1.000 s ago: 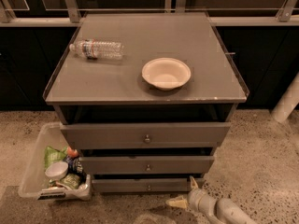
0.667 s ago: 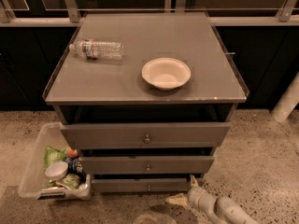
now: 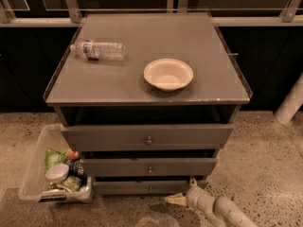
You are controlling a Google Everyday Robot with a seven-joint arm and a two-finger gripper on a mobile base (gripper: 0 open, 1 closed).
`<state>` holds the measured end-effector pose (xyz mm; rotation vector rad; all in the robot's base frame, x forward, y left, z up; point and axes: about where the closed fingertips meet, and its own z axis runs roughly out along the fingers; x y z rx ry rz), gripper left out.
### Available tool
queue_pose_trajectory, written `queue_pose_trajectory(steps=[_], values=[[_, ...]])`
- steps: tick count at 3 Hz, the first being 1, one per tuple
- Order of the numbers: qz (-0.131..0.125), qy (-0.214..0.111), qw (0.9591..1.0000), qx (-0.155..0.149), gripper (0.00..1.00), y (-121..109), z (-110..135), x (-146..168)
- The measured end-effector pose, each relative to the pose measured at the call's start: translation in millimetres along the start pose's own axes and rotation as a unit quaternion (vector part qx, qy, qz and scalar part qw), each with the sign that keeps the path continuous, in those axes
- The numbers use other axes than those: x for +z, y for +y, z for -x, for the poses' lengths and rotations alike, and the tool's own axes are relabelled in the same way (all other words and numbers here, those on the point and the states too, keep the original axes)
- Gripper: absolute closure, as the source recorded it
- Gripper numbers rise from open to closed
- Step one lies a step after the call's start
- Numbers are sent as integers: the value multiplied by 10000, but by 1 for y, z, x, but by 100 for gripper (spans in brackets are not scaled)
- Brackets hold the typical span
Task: Open bottom drawer
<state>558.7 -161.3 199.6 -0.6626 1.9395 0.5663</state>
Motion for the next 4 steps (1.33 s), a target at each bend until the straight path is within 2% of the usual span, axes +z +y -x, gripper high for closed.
queue_pose_trajectory(steps=[1,2,3,4], values=[[-14,-30,10000,-11,0,-9,2,5],[-158,40,9997,-159,0,-27,7,9],[-160,42,9997,-161,0,-27,7,9],[44,156,9992,-366,0,-13,5,8]])
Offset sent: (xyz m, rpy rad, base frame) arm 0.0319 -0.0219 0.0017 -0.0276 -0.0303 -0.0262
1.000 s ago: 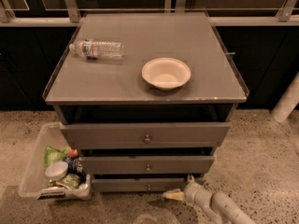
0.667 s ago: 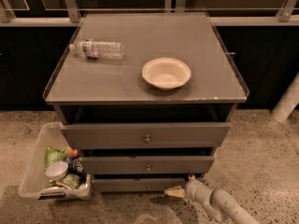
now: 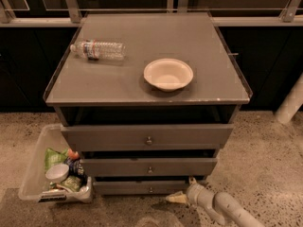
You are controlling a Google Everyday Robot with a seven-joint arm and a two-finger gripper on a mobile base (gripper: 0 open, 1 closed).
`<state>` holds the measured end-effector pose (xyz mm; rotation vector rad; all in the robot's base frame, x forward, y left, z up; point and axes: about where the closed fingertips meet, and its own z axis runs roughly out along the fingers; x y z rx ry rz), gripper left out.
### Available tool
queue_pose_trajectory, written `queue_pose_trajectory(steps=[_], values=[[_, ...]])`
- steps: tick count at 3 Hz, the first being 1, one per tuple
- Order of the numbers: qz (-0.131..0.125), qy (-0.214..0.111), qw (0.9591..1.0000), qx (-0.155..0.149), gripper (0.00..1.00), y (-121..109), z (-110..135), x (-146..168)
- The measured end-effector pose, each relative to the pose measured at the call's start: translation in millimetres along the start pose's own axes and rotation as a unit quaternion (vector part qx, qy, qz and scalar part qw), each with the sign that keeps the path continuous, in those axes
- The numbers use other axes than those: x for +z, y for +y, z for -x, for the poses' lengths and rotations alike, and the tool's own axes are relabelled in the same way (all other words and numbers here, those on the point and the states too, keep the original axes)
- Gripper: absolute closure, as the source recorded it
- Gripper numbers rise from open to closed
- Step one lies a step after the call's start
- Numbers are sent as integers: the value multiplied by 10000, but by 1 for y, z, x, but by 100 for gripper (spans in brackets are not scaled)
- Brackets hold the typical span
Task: Open bottom drawer
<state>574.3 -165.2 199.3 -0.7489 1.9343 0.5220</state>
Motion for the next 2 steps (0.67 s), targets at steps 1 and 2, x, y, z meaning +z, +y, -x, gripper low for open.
queue_pose_trajectory(steps=[1,2], values=[[415,207,9986,-271,0,27,-9,-8],[782,383,9954,-391,0,48,-20,-16]])
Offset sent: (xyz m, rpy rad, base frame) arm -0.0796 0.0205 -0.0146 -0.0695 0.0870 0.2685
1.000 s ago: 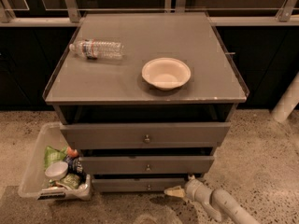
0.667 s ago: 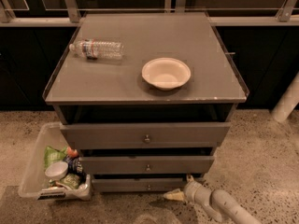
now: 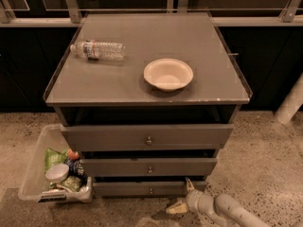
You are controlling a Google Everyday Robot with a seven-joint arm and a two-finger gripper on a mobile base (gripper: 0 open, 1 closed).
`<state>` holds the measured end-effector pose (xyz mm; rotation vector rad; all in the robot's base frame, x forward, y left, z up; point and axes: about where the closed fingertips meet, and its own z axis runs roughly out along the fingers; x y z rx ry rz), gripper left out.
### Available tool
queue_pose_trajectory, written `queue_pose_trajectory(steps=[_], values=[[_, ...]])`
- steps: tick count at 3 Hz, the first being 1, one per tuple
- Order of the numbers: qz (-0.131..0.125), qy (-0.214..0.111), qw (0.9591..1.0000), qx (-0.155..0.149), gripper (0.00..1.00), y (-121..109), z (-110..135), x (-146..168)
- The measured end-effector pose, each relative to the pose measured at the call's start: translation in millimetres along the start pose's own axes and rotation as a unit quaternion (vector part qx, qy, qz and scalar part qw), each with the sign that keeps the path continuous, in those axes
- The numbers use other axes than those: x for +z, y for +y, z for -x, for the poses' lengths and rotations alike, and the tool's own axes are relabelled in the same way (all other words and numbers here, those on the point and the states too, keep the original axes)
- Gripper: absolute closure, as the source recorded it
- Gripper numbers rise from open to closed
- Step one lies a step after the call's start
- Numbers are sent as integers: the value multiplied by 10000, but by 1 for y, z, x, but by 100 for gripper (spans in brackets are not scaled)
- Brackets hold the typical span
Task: Open bottom drawer
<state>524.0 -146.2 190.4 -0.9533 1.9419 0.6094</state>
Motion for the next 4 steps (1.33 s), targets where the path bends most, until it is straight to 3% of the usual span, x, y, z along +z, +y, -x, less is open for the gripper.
queue_pose_trajectory(steps=[1,2,3,4], values=[[291,112,9995,10,0,16,-7,-4],[291,112,9995,10,0,16,-4,-5],[499,228,9973,481,0,2,-6,-26],[549,237,9966,558,0,3,-4,-30]])
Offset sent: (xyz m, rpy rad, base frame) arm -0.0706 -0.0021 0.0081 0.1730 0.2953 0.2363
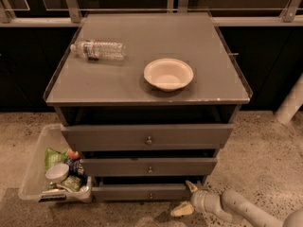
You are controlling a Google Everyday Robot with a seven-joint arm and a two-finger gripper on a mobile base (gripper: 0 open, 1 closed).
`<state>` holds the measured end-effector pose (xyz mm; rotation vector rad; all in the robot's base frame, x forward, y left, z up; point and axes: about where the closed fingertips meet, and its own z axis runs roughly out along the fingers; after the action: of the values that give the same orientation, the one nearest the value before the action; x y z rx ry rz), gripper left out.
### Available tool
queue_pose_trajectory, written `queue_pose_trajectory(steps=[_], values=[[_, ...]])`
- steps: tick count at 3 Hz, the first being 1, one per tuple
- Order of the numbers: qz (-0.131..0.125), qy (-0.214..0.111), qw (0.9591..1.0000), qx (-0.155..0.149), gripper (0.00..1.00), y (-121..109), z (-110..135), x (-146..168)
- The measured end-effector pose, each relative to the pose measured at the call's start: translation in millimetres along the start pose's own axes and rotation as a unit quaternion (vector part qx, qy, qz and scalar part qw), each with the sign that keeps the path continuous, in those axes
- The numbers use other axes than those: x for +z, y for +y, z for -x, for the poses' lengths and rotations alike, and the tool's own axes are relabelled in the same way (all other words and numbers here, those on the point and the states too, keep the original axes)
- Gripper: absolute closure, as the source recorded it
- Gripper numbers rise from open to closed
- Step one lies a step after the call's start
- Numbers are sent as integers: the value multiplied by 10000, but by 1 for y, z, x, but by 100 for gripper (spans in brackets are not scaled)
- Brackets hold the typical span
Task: Open bottom drawer
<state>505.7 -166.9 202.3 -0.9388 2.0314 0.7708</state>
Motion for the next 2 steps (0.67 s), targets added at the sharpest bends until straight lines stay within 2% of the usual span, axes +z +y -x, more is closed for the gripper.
queue_pose_trajectory(steps=[1,2], values=[[134,34,9975,690,0,3,-3,-46],[482,0,9918,1181,0,20,-3,-52]])
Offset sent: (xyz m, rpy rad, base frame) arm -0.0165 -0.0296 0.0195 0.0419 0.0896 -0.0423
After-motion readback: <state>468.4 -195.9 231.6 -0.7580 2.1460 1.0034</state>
